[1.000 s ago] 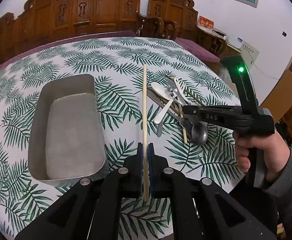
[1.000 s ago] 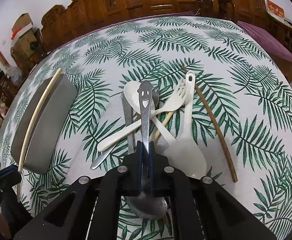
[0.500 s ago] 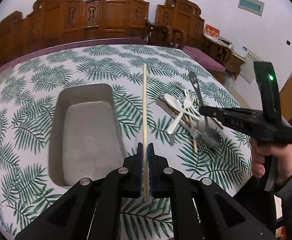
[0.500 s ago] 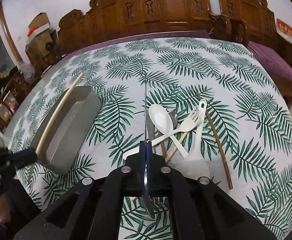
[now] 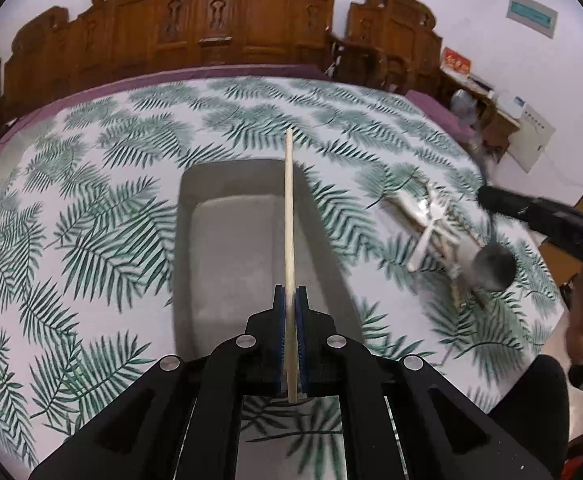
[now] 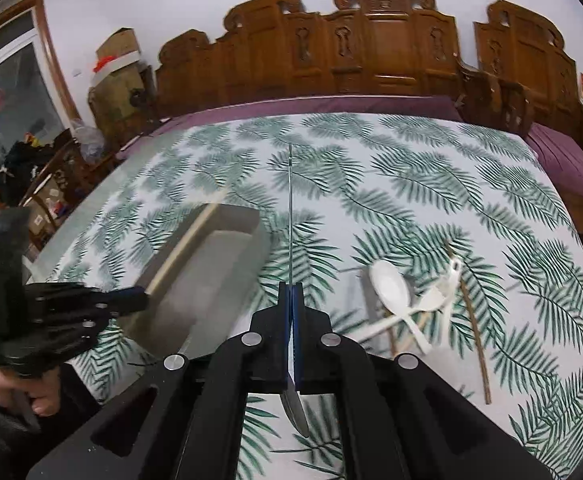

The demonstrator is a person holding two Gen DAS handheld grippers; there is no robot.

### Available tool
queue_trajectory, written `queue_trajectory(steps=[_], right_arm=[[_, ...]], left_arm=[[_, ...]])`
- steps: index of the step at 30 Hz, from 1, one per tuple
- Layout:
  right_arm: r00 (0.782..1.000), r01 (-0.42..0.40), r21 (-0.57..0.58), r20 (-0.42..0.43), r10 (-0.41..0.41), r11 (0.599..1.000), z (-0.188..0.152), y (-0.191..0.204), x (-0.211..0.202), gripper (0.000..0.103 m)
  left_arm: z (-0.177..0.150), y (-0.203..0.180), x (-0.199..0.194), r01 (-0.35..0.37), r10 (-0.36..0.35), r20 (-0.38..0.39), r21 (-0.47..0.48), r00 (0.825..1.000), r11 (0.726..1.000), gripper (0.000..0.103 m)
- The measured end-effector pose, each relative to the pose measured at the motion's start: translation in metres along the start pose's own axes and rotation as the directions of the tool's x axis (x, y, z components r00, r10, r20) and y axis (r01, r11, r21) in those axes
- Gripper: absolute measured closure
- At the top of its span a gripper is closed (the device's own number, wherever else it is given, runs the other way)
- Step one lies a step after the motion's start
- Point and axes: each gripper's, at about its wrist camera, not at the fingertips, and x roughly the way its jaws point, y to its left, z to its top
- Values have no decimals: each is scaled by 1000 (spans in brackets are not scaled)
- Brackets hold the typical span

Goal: Organize utensils
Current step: 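Lower the chopstick into the tray with the left tool while the right tool drops the metal spoon there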

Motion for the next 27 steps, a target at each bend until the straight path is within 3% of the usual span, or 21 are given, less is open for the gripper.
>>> queue_trajectory(steps=[8, 20, 27], right_arm=[[999, -43, -30, -7, 43, 999, 10, 34, 11, 101], [995, -100, -58, -23, 99, 993, 30, 80, 41, 101], [988, -145, -14, -60, 143, 989, 35, 96, 77, 101]], left_arm=[[-7, 21, 14, -14, 14, -21, -39, 1000, 999, 99], [4, 44, 5, 22, -18, 41, -97, 999, 995, 99], [7, 58, -15, -23, 31, 90, -89, 995, 996, 99]])
